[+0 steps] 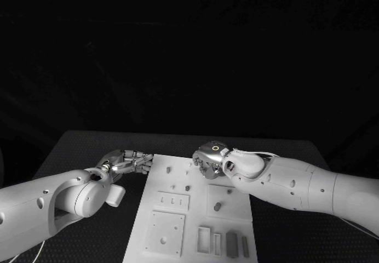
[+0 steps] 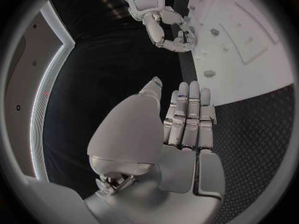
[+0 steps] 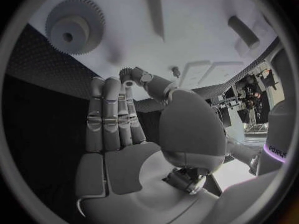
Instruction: Assemble the parts on the task board
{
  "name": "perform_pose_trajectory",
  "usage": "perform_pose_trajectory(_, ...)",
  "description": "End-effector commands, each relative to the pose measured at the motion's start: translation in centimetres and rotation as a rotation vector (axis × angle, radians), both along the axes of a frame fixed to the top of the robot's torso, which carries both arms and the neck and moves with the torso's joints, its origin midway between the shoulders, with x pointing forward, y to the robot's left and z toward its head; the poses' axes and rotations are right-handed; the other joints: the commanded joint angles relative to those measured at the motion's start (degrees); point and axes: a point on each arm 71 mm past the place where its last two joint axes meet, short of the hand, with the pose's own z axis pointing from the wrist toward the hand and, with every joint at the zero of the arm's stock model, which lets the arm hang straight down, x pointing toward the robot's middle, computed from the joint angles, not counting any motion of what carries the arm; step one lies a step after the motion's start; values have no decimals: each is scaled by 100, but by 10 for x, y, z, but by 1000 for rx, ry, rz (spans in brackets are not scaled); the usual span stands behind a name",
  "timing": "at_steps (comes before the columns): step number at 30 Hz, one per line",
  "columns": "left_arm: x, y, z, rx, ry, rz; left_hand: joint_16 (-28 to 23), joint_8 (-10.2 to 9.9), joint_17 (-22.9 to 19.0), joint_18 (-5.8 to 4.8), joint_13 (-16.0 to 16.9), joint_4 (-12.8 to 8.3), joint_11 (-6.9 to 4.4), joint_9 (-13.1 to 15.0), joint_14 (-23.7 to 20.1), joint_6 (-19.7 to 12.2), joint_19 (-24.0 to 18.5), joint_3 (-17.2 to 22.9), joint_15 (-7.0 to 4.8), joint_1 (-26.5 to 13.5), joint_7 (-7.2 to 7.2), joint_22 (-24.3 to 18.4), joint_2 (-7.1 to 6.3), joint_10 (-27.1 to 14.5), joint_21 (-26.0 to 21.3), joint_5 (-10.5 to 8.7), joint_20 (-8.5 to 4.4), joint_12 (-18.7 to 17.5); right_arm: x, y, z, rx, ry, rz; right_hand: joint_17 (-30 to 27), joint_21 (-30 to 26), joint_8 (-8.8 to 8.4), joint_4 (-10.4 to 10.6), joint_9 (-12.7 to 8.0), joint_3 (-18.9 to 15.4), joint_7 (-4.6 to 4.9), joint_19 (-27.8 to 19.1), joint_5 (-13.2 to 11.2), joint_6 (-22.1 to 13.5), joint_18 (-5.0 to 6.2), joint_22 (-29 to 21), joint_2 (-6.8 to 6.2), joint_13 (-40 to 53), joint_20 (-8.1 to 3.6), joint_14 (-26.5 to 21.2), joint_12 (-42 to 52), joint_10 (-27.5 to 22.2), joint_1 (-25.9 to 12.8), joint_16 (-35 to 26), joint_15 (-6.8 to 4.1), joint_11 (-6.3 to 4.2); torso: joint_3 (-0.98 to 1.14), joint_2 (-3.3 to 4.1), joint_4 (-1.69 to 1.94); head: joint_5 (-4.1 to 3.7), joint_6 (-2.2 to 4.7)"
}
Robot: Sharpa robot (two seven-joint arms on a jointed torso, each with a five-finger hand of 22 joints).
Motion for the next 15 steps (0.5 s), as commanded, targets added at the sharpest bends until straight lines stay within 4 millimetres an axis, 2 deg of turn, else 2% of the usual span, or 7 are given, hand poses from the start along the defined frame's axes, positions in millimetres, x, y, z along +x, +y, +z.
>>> perform_pose_trajectory(1, -1, -3, 1, -8, -2, -14, -31, -27, 10, 117, -6, 0, -2, -9, 31, 14, 12, -27, 9, -41, 13, -9, -13, 27, 12, -18, 25, -19, 0, 6, 5, 2, -64, -14, 6, 28, 3, 9, 10, 44, -1, 22, 11, 51, 99, 133, -64, 337, -27, 2, 0, 225, -3, 44, -42, -70, 0, 3, -8, 10, 21)
perform_pose_trajectory(15, 0, -4, 1, -8, -5, -16, -37, -31, 14, 117, -6, 1, -2, -10, 31, 14, 10, -30, 10, -40, 13, -10, -13, 29, 13, -19, 26, -27, 0, 37, 11, 2, -187, 5, 16, 97, 8, 94, 42, 133, -13, 24, 11, 79, 99, 132, -180, 401, -41, 10, -16, 253, -15, 88, -49, -80, 3, 9, 0, 17, 92)
